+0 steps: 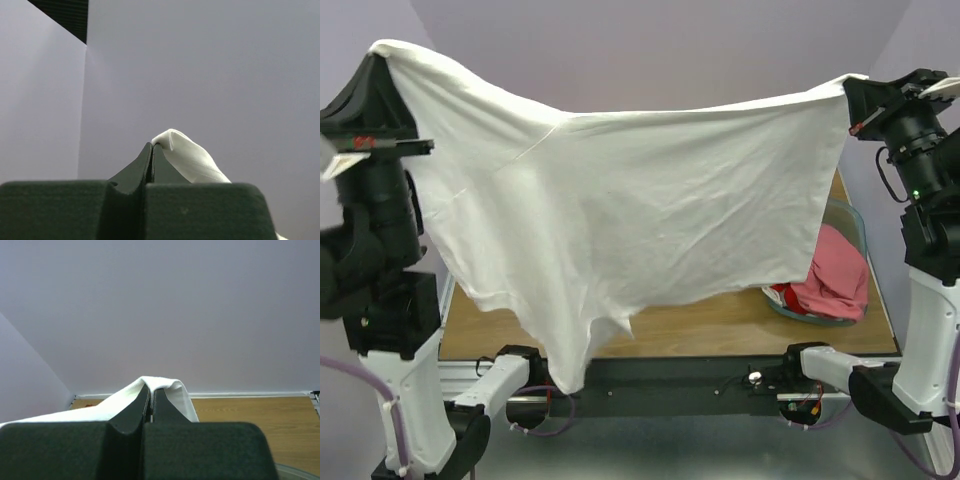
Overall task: Fold and stack the t-shirts
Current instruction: Flatten the tshirt out
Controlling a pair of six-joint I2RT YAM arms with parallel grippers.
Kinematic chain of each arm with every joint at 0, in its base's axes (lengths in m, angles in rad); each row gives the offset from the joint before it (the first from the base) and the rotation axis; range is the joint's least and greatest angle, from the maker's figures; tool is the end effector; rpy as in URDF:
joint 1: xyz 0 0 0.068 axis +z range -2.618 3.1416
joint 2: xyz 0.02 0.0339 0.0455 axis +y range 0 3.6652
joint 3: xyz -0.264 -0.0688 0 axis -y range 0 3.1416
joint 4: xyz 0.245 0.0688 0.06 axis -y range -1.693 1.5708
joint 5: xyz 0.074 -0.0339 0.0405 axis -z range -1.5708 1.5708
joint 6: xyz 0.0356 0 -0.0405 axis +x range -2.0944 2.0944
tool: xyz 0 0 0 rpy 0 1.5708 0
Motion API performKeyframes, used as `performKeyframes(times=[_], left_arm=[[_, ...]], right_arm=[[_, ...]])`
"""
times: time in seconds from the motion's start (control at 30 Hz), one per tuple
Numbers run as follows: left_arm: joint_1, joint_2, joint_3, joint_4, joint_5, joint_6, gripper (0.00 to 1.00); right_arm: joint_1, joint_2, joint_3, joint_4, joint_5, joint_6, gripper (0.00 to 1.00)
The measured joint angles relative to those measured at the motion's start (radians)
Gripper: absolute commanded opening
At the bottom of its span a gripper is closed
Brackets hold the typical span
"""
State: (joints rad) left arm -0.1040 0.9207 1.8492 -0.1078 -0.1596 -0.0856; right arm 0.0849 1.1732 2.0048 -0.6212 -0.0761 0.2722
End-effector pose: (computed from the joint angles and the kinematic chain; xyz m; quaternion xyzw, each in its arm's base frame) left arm 0.0337 0.0022 0.6356 -0.0708 0.3658 -0.0587 0.9261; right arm 0.1448 0.0150 0.6013 0.0293 0.6285 0.1615 0.7603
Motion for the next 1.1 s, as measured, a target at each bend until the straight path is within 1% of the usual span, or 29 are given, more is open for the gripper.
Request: performKeyframes(times=[0.17, 0.3, 0.43, 0.57, 0.73, 0.87, 1.0, 1.1], left_arm=[[0.000, 0.147, -0.006, -0.009, 0.101, -0.013, 0.00], [0.000, 0.281, -0.006, -0.042, 0.187, -0.024, 0.00], [0.000, 0.404, 0.001, -0.101, 0.229, -0.024, 0.00], [0.000, 0.463, 0.030, -0.170, 0.245, -0.015, 0.00], [0.000, 0.426, 0.069, -0.179, 0.244, 0.011, 0.00], [0.000, 0.339, 0.066, -0.174, 0.222, 0.034, 0.00], [0.000, 0.217, 0.013, -0.146, 0.187, 0.036, 0.00], [0.000, 0.098, -0.077, -0.104, 0.163, 0.028, 0.00]], right_arm=[[0.000, 0.034, -0.096, 0.026, 0.008, 0.027, 0.00], [0.000, 0.115, -0.145, 0.040, 0.008, 0.043, 0.01], [0.000, 0.245, -0.155, 0.038, 0.007, 0.045, 0.00], [0.000, 0.277, -0.143, 0.035, 0.007, 0.045, 0.00], [0.000, 0.256, -0.101, 0.042, 0.007, 0.050, 0.00], [0.000, 0.202, -0.100, 0.046, 0.003, 0.054, 0.01], [0.000, 0.135, -0.120, 0.048, -0.008, 0.065, 0.01], [0.000, 0.060, -0.142, 0.049, -0.008, 0.070, 0.00]])
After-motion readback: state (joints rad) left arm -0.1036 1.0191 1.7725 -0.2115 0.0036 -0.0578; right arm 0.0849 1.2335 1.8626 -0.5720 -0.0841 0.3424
